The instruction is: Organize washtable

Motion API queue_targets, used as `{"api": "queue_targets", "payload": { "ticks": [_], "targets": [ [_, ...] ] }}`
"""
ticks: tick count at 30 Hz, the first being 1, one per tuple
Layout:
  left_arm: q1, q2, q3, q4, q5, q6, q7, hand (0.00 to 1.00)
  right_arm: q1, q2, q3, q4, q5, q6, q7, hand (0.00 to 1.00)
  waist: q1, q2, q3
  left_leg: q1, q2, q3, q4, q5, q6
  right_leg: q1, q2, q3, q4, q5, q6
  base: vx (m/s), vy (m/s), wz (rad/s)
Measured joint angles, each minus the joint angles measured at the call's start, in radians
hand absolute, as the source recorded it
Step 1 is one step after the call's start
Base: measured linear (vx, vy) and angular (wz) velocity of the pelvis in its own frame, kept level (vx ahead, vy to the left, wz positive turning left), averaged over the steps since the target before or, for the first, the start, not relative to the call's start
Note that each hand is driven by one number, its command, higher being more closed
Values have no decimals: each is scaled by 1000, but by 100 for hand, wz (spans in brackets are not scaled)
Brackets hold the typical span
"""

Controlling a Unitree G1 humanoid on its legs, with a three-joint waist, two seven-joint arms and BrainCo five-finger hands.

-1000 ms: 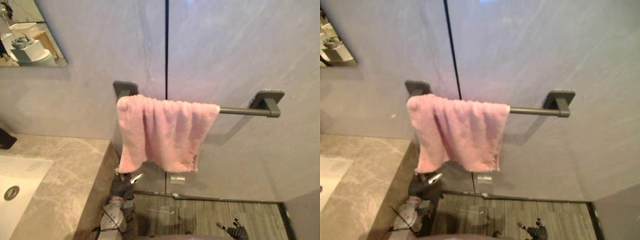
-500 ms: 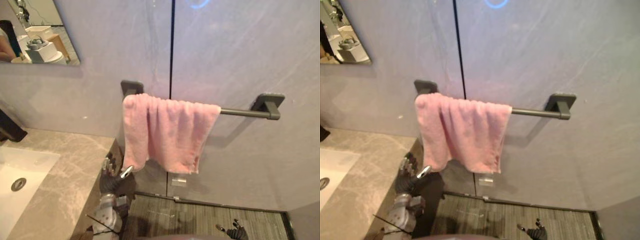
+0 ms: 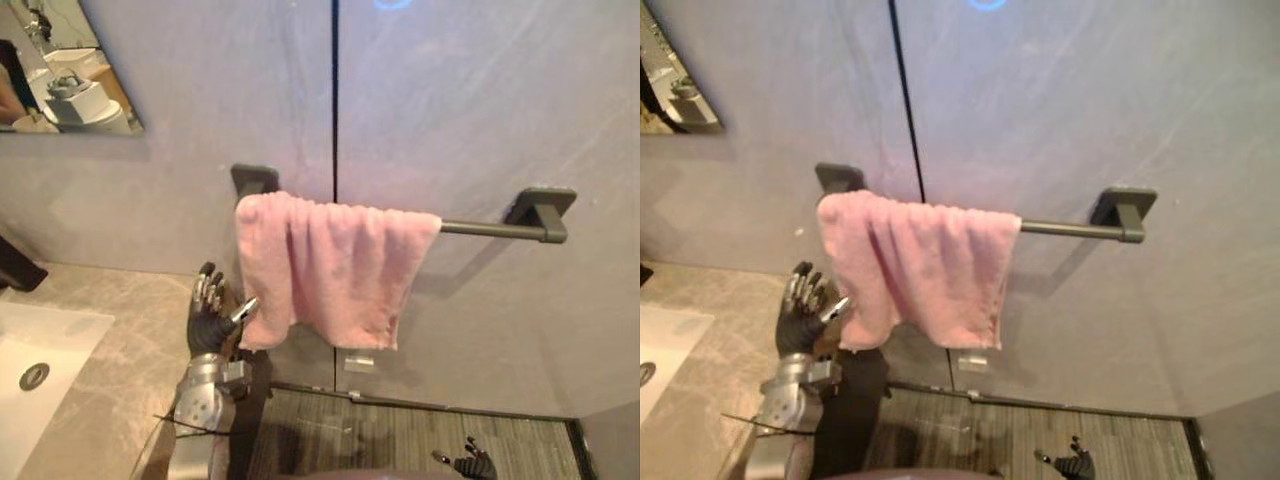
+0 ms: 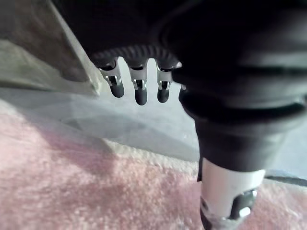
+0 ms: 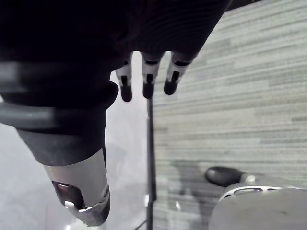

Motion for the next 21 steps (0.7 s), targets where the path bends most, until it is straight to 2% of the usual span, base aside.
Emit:
{"api": "queue_targets", "payload": {
  "ticks": [3,6,12,13,16,19,21],
  "targets": [
    [-38,19,2,69,-17,2,-1,0,-17,-5,0,0,0,0,0,0,-26,0,0,-1,-1,5,2,0,0,10,2,11,-27,21,0,-55,9,-12],
    [-46,24,3,101,-53,3,-2,0,-22,-12,-1,0,0,1,1,0,-28,0,1,-9,-1,31,2,-1,1,8,5,31,-51,41,2,-80,14,-22],
    [-57,45,6,144,-55,3,-2,0,-18,-13,-2,-1,-1,5,2,0,-31,0,1,-16,2,47,3,-1,0,-4,9,52,-54,48,-2,-39,4,-6],
    [-57,45,6,150,-54,1,-3,100,-18,-13,-2,-1,-1,5,2,0,-30,0,1,-16,3,51,3,-1,0,-9,10,55,-54,50,-2,-20,8,-13],
    [-63,56,6,206,-52,7,-3,100,-21,-13,-2,-2,-2,5,2,0,-31,-1,1,-15,3,54,4,-1,0,-13,12,62,-55,53,-3,-18,9,-9],
    [-66,61,-6,273,-43,32,-25,100,-34,-13,-1,-10,-6,5,2,0,-50,-2,0,-19,5,63,4,-1,0,-25,15,82,-55,57,-3,-20,13,-19],
    [-85,62,-25,304,-43,34,-32,100,-36,-13,-1,-19,-6,5,2,0,-51,-4,1,-19,6,74,4,-2,1,-29,16,90,-54,58,-2,-8,17,-16]
  ]
}}
